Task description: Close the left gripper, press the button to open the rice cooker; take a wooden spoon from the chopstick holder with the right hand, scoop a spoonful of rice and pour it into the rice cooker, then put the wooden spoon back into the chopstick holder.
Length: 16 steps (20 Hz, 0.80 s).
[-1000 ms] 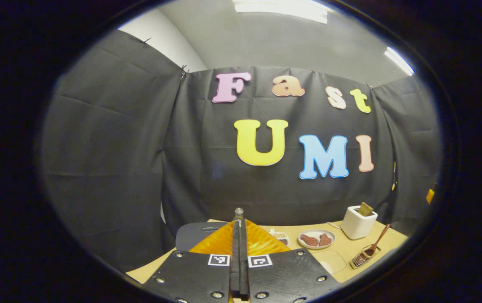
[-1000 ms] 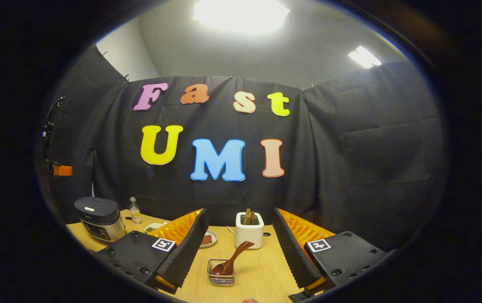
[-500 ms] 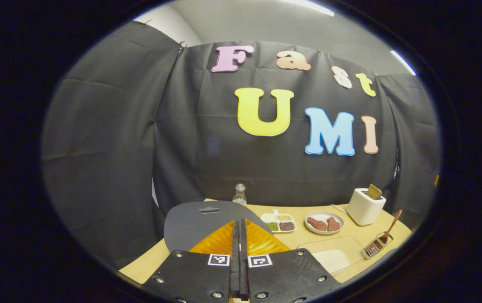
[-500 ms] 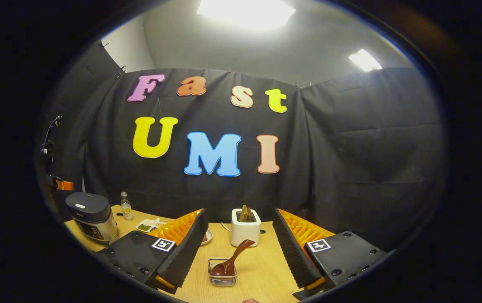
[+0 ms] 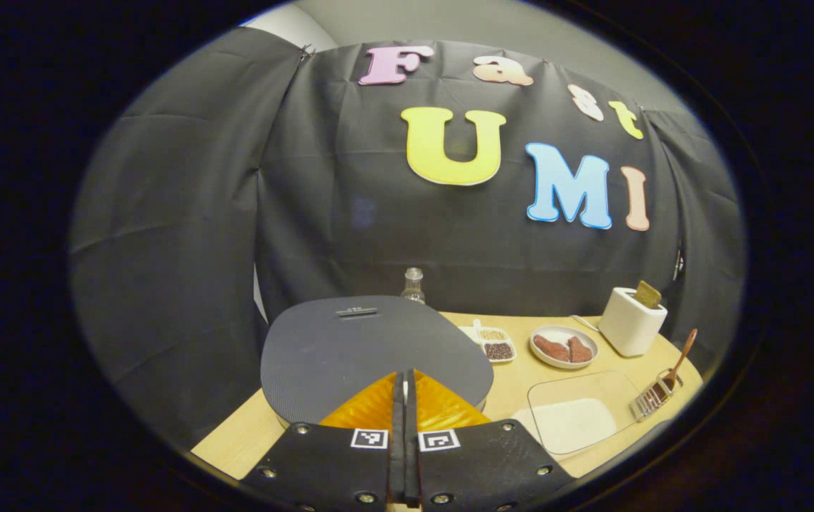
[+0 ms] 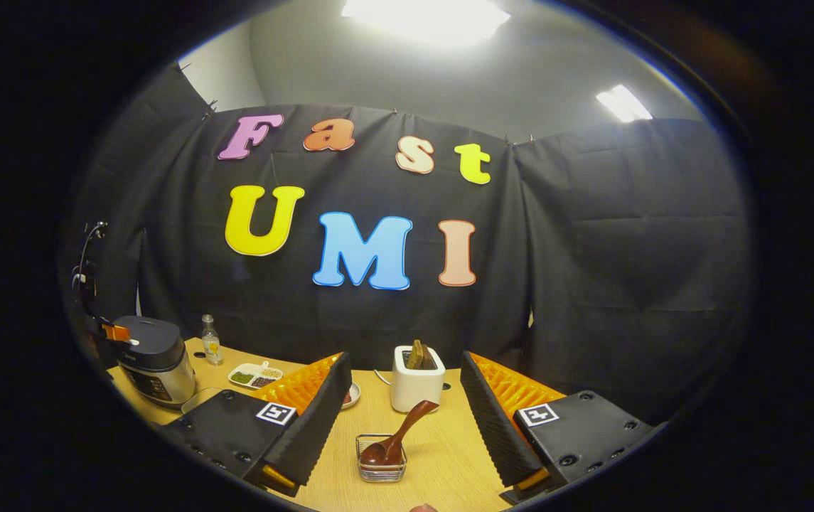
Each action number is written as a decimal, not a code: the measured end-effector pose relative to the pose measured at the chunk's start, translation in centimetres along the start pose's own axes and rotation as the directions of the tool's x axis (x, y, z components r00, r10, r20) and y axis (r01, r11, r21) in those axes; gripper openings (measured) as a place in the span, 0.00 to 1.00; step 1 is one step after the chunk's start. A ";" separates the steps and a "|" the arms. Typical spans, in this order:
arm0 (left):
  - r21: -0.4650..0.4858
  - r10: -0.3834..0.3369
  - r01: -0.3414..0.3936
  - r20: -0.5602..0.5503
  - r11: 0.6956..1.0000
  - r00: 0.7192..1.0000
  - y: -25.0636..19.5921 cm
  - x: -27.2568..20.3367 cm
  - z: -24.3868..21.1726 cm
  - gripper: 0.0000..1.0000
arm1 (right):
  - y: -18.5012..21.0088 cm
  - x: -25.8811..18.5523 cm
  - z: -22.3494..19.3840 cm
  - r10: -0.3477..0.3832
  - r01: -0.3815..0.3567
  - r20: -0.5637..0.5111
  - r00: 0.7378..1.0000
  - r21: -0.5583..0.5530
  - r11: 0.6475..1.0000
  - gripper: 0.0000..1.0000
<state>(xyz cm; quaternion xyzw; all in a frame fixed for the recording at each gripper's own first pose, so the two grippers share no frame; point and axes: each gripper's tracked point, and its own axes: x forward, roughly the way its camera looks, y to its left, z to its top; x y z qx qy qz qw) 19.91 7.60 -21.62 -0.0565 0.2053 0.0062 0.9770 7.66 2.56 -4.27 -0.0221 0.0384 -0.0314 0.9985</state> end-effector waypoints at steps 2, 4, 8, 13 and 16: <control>-0.006 0.004 -0.004 -0.005 1.000 1.000 0.0 -0.1 -0.9 0.01 | 0.0 0.1 0.0 0.000 0.000 0.001 1.000 -0.003 1.000 0.97; 0.026 0.005 -0.005 0.018 1.000 1.000 -0.2 0.0 -1.3 0.02 | 0.1 0.2 0.0 0.001 -0.001 0.000 1.000 -0.003 1.000 0.97; -0.048 -0.006 0.005 -0.023 0.999 1.000 0.0 0.4 -1.9 0.02 | 0.7 0.3 -0.1 0.022 -0.022 -0.008 1.000 0.006 1.000 0.98; -0.062 -0.003 0.005 0.024 0.998 1.000 0.2 -0.5 -0.2 0.00 | 1.7 0.2 1.0 0.064 -0.065 0.025 0.998 0.007 0.998 0.98; -0.021 0.021 -0.019 0.118 1.000 0.993 0.2 -1.5 4.5 0.02 | 1.5 0.0 1.5 0.076 -0.077 0.040 0.996 0.015 0.997 0.97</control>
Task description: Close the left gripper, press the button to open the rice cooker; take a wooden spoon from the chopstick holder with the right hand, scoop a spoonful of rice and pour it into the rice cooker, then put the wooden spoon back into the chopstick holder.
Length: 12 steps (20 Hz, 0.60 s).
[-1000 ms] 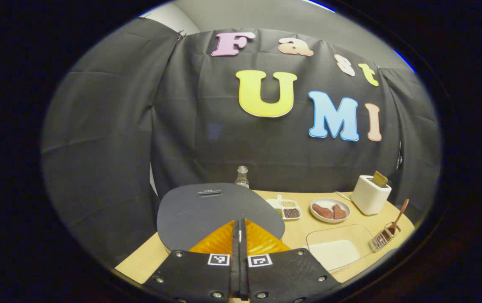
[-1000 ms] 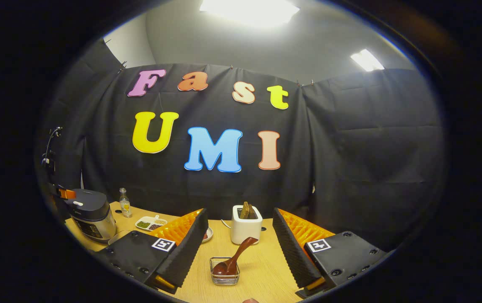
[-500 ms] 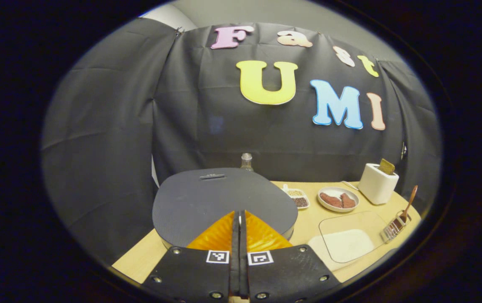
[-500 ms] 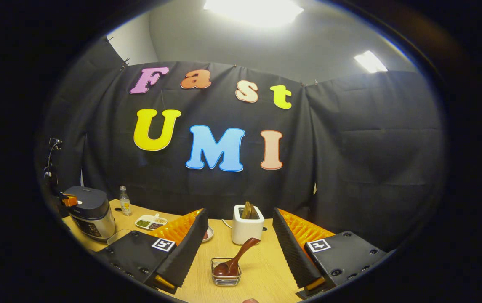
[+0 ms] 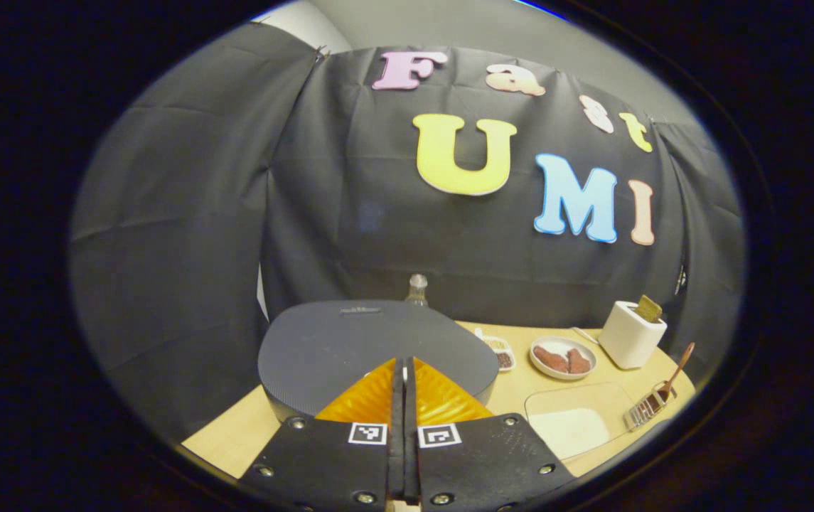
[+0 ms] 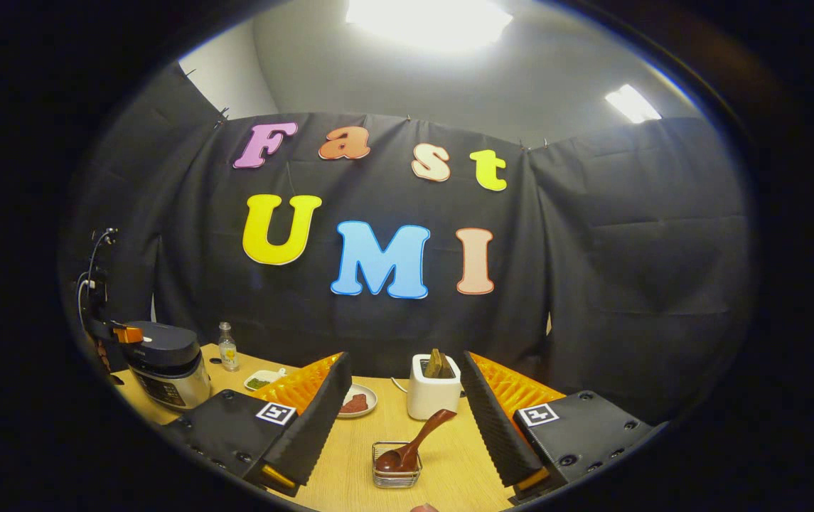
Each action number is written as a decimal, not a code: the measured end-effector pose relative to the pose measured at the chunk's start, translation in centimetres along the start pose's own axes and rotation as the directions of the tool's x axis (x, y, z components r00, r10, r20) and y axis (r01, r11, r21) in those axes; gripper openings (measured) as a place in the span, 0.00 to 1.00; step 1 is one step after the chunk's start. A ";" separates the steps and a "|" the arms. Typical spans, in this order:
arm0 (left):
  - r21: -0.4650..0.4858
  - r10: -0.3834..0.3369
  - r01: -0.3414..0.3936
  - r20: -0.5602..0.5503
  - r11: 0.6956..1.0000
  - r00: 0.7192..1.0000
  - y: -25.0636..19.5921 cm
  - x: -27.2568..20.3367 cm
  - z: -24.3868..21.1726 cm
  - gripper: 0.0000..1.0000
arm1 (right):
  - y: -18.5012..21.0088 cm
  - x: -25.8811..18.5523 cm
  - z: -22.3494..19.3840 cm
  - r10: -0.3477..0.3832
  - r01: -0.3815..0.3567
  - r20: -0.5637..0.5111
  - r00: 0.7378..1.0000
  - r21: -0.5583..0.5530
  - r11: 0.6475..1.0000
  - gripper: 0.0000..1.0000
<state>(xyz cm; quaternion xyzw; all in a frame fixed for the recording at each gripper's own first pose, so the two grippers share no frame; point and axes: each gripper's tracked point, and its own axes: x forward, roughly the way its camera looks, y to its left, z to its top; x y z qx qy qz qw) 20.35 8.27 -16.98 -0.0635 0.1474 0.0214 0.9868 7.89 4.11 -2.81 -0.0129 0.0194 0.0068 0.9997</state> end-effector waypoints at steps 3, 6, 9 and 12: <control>0.039 0.014 -0.018 0.113 0.999 0.994 -0.2 -1.2 5.0 0.05 | -0.3 -0.1 0.4 0.008 -0.009 0.012 1.000 0.017 1.000 0.97; 0.031 0.026 -0.032 0.191 0.999 0.981 -0.4 -3.6 8.6 0.01 | -0.9 -0.2 0.7 0.012 -0.013 0.025 1.000 0.019 1.000 0.97; 0.024 0.035 -0.043 0.254 0.999 0.967 -0.7 -6.3 10.8 0.01 | -1.3 -0.3 0.8 0.019 -0.019 0.026 0.999 0.029 0.999 0.98; 0.039 0.019 -0.032 0.288 0.999 0.958 -1.9 -9.2 11.9 0.02 | -1.8 0.0 0.5 0.025 -0.026 0.022 0.999 0.035 0.999 0.98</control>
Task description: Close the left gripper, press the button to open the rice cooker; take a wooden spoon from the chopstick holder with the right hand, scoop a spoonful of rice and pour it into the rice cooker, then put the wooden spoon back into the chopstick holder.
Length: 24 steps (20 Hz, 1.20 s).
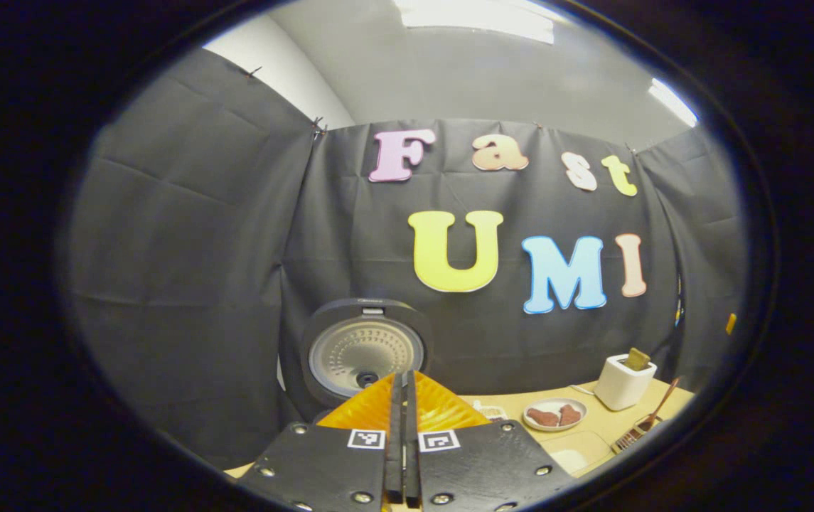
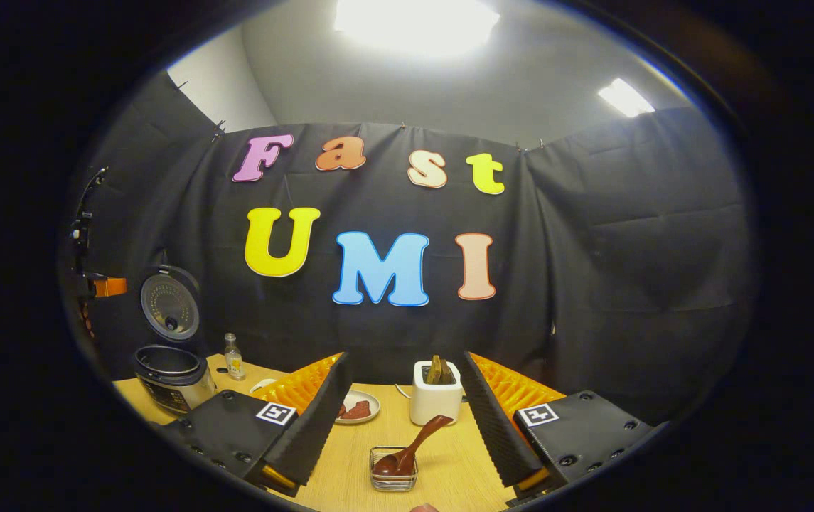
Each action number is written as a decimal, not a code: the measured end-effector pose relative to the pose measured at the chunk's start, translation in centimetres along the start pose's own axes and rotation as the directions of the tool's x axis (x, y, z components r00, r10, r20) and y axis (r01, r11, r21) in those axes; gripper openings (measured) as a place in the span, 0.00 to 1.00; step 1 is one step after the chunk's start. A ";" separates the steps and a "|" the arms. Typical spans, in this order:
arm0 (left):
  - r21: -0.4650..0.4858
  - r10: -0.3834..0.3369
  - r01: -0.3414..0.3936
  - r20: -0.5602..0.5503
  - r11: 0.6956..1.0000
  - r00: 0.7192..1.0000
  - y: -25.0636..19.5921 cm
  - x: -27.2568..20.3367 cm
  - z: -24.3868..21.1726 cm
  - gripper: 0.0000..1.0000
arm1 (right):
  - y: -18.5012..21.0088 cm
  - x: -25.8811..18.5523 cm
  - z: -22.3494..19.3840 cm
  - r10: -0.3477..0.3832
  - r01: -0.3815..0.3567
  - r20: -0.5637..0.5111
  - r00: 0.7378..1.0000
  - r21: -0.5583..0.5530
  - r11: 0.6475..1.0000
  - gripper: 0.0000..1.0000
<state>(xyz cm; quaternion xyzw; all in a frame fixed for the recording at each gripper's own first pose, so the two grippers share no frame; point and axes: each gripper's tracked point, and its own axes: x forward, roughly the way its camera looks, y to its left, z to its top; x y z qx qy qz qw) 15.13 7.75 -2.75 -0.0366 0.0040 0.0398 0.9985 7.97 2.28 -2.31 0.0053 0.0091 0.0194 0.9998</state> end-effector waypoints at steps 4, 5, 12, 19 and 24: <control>-0.002 -0.016 0.016 0.042 1.000 0.999 -0.9 -3.6 2.5 0.60 | -0.5 0.8 -0.5 0.009 -0.008 -0.012 1.000 0.020 1.000 0.97; 0.007 -0.007 0.007 0.054 1.000 0.999 -0.8 -4.3 3.1 0.75 | -0.6 1.1 -0.8 0.011 -0.011 -0.018 1.000 0.024 1.000 0.98; 0.037 0.015 -0.018 0.085 0.999 0.996 -1.0 -8.9 4.8 0.89 | -1.8 4.5 -4.0 0.011 -0.001 -0.112 0.994 0.086 0.996 0.98; 0.075 0.035 -0.041 0.082 0.996 0.996 -0.8 -11.5 5.0 0.89 | -2.6 7.7 -9.0 0.025 0.030 -0.261 0.965 0.203 0.979 0.98; 0.093 0.063 -0.070 0.071 0.993 0.995 0.0 -12.6 5.1 0.89 | -2.7 9.3 -14.0 0.059 0.063 -0.403 0.913 0.282 0.957 0.98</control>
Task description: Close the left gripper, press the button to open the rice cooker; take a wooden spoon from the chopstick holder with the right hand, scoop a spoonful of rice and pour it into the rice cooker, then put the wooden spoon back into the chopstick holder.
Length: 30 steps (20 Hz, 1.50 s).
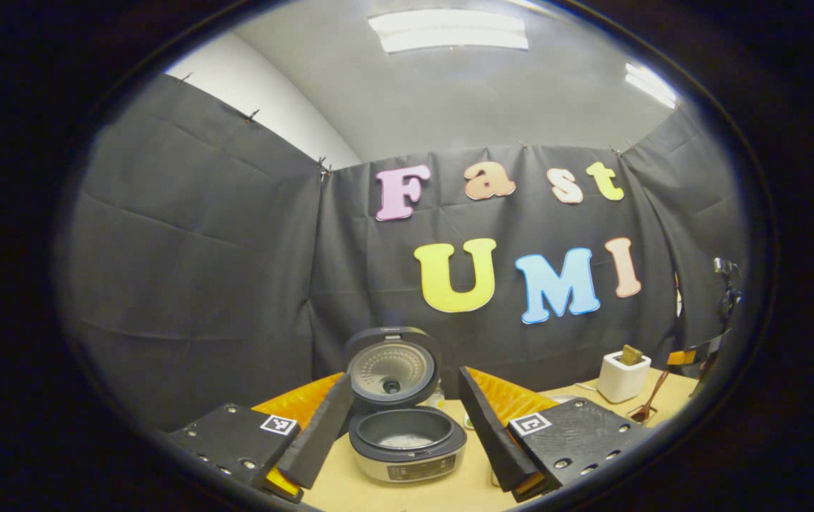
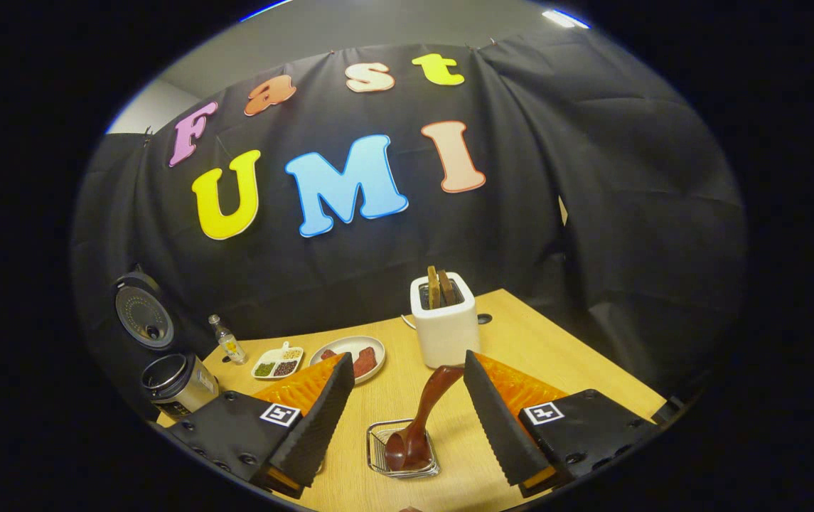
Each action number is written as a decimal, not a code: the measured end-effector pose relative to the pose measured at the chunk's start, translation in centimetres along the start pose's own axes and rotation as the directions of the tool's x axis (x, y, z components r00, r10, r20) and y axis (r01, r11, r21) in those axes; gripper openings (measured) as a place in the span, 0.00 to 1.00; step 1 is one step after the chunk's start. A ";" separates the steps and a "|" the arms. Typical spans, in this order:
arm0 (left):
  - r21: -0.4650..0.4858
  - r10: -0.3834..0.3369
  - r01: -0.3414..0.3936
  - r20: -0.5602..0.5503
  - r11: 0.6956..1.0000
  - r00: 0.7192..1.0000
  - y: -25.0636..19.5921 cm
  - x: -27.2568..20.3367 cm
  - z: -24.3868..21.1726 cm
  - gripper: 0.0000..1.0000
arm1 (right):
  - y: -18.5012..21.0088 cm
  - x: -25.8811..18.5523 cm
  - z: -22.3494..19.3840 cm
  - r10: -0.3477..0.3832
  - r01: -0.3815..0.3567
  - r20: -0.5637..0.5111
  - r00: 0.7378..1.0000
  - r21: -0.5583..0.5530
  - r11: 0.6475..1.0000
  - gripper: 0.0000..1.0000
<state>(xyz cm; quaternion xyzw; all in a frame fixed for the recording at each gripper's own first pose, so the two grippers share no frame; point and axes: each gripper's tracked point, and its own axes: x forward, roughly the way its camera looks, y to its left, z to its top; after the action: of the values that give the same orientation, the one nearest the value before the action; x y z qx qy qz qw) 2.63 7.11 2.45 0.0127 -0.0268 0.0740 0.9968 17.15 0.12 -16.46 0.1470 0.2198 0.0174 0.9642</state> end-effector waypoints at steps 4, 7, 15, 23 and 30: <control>0.019 0.021 -0.021 -0.012 1.000 1.000 0.8 -0.9 -0.1 0.89 | -1.1 2.3 -2.9 -0.010 0.015 -0.114 0.993 0.043 0.999 0.92; 0.033 0.037 -0.037 -0.020 0.999 0.999 1.3 -1.3 -0.3 0.89 | -1.7 3.8 -4.9 -0.017 0.032 -0.184 0.983 0.078 0.996 0.96; 0.047 0.062 -0.061 -0.024 0.997 0.998 2.6 -1.5 -0.3 0.89 | -2.6 6.6 -8.8 0.002 0.057 -0.336 0.942 0.166 0.984 0.63; 0.042 0.060 -0.059 -0.021 0.997 0.998 2.8 -1.0 -0.4 0.89 | -1.6 6.5 -10.0 0.043 0.050 -0.380 0.924 0.232 0.971 0.10; 0.031 0.051 -0.051 -0.015 0.998 0.999 3.1 -0.5 -0.4 0.89 | -0.1 4.6 -4.5 0.044 0.008 -0.242 0.969 0.209 0.978 0.05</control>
<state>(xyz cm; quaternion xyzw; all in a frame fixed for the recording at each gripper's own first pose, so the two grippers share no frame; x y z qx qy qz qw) 1.70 10.08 2.05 0.0266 -0.0182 0.0998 0.9945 19.40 1.69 -22.29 0.2461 0.3367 0.0213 0.9086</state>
